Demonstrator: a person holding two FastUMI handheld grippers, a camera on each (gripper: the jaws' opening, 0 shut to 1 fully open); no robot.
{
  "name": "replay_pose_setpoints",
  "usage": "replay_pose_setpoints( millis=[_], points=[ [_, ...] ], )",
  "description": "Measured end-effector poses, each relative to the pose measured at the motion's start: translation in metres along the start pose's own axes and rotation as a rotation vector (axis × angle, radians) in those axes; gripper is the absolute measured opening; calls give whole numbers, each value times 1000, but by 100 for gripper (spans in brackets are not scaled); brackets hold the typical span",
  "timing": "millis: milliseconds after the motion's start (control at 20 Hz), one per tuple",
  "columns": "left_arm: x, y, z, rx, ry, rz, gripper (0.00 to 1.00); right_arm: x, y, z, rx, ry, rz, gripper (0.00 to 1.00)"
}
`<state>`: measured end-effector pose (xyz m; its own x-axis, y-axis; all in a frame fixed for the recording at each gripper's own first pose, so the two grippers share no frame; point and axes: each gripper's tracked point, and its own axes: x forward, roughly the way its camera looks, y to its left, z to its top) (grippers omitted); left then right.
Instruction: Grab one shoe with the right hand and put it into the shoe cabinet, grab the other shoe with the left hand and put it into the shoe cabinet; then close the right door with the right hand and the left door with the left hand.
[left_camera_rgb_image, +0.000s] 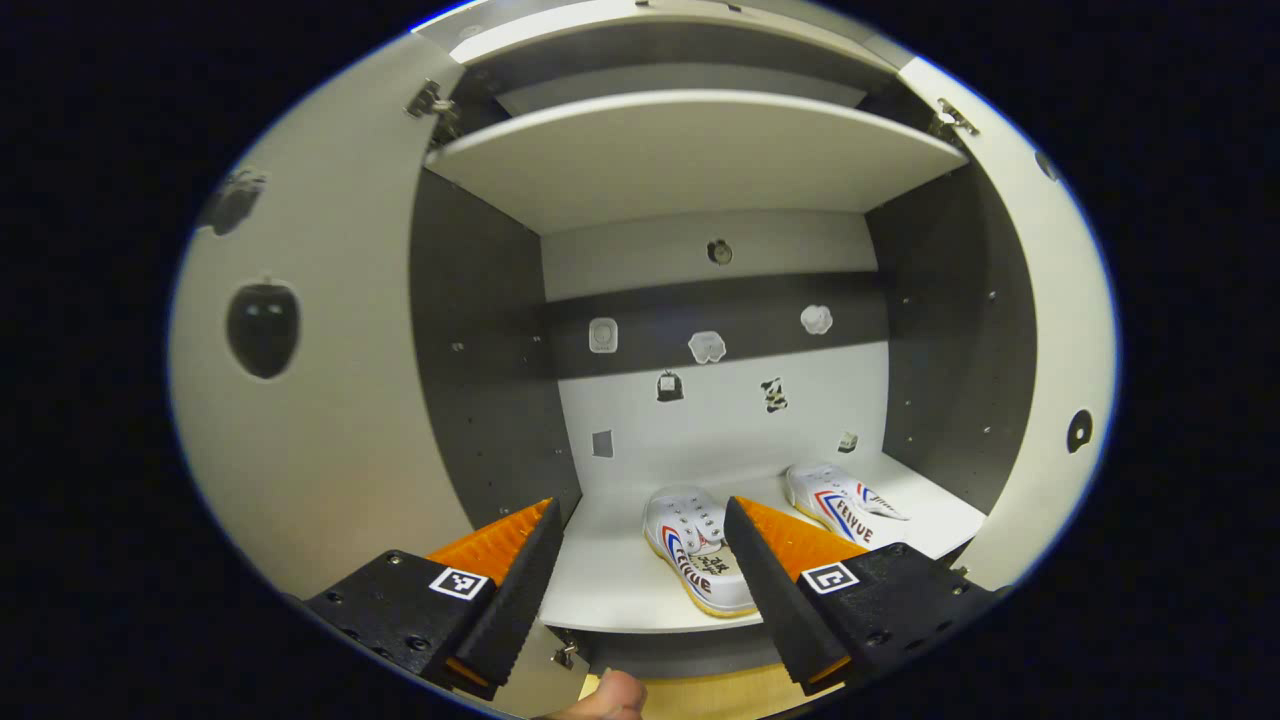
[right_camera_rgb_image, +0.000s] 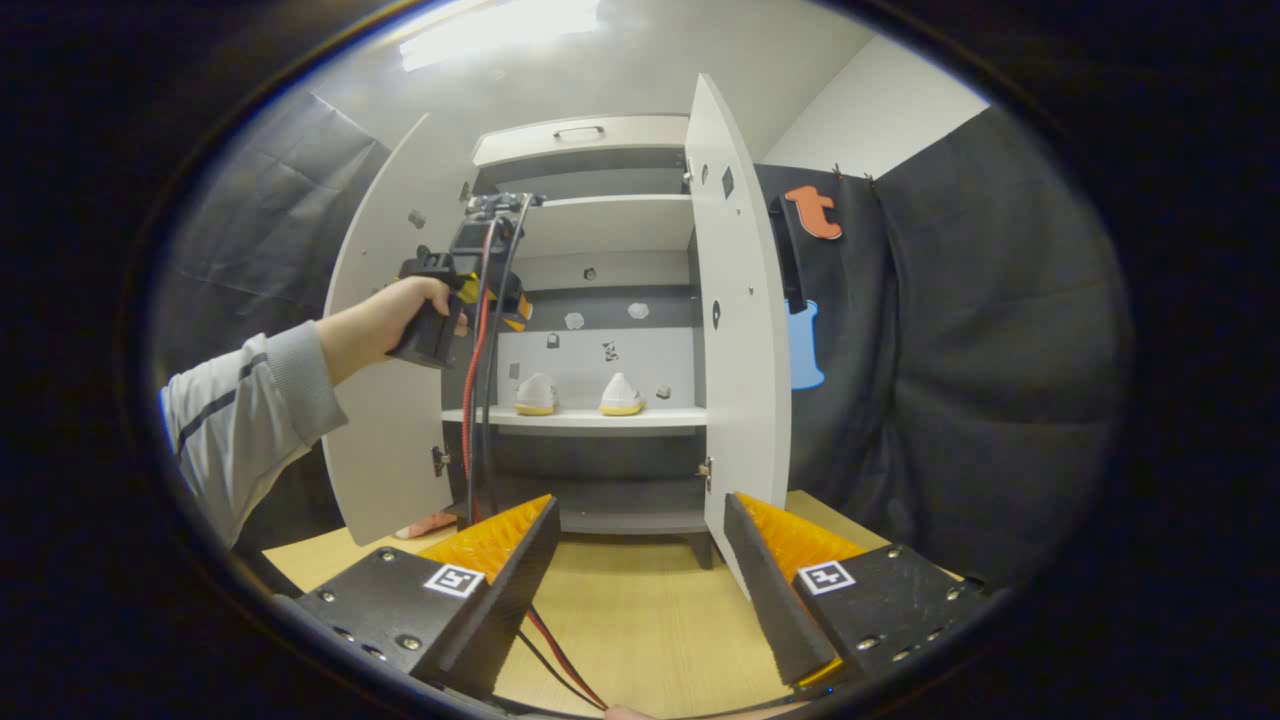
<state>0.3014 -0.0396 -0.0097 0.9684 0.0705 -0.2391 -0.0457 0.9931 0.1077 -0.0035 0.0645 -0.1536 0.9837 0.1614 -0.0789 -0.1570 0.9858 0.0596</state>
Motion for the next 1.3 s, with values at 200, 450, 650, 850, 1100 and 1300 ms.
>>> replay_pose_setpoints(
  millis=[200, 450, 650, 850, 1100, 1300],
  points=[
    [-66, 5, 9, 30, -102, -41, 98, -2, -1, 7, 11, -20, -4, 98],
    [-143, 22, -29, 10, -122, 7, 98, -1, -1, 3, -14, -9, -18, 98],
    [-198, 36, -48, -44, -191, 27, 100, 0, 0, 6, -7, -18, -11, 98],
    [-241, 28, -73, -53, -210, -8, 98, 7, -7, 16, 7, -4, -13, 98],
    [-276, 18, -108, -74, -193, -42, 98, 5, -5, 52, -3, -50, -28, 98],
    [-290, 5, -145, -110, -147, -95, 98, -4, 14, 56, -8, -44, 26, 98]
  ],
)
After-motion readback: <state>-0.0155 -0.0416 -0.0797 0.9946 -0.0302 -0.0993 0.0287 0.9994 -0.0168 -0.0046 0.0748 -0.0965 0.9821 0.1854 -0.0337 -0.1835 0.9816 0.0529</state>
